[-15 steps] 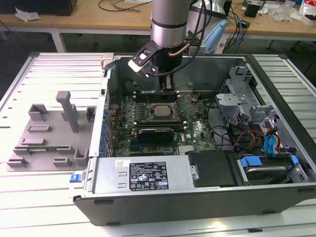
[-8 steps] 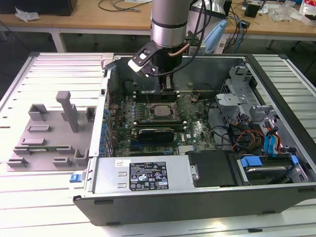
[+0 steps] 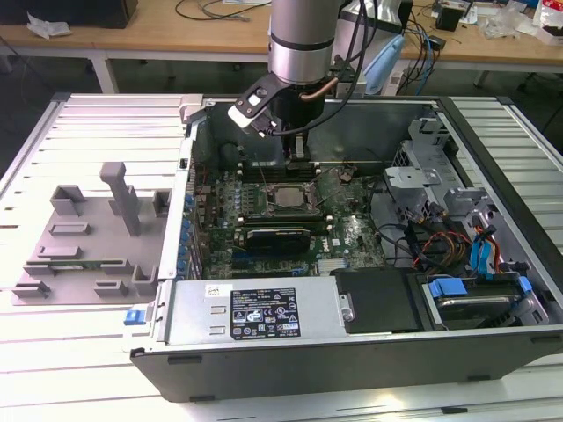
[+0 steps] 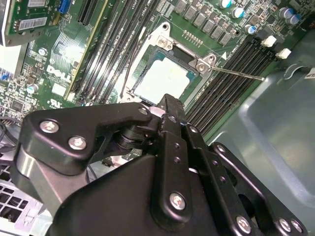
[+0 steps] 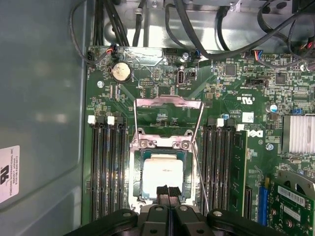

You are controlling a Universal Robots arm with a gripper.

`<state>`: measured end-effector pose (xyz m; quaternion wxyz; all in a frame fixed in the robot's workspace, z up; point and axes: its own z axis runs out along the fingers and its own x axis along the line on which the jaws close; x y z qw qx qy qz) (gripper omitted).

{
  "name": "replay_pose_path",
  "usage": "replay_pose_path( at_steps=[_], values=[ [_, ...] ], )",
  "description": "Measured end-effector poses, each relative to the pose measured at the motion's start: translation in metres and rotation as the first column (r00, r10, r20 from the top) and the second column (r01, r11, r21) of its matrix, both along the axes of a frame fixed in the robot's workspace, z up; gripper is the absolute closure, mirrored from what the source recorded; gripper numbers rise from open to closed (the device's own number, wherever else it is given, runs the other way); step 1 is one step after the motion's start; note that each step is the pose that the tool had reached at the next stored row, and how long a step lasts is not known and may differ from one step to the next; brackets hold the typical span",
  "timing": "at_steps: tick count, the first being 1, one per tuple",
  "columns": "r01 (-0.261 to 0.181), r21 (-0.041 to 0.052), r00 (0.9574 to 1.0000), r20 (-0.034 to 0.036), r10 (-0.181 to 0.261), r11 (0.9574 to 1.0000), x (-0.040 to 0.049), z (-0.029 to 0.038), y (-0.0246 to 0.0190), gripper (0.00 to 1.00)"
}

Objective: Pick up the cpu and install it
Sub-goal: 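Close the cpu cover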

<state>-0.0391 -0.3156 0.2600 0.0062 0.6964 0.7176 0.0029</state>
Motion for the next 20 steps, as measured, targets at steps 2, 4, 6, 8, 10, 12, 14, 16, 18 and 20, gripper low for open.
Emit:
replay_pose_path(
  at_steps=[2,4,6,8,10,12,14,16,18,20],
  values=[
    [0.0,-0.0001,1.0,-0.001,0.0,1.0,0.0,0.0,0.0,0.89],
    [0.0,0.0001,1.0,-0.001,0.0,1.0,0.0,0.0008,0.0,0.89],
    [0.0,-0.0001,1.0,-0.0011,0.0,1.0,0.0,0.0019,0.0,0.89],
    [0.0,-0.0001,1.0,-0.0011,0.0,1.0,0.0,0.0036,0.0001,0.89],
    [0.0,0.0,1.0,-0.001,0.0,1.0,0.0,0.0045,0.0001,0.89],
    [0.0,0.0,1.0,-0.0011,0.0,1.0,0.0,0.0065,0.0001,0.89],
    [0.0,0.0003,1.0,-0.0009,0.0,1.0,0.0,0.0082,0.0001,0.89],
    [0.0,-0.0001,1.0,-0.0011,0.0,1.0,0.0,0.0084,0.0001,0.89],
    [0.0,0.0001,1.0,-0.001,0.0,1.0,0.0,0.0084,0.0001,0.89],
    [0.0,-0.0001,1.0,-0.0011,0.0,1.0,0.0001,0.0085,0.0001,0.89]
  ],
)
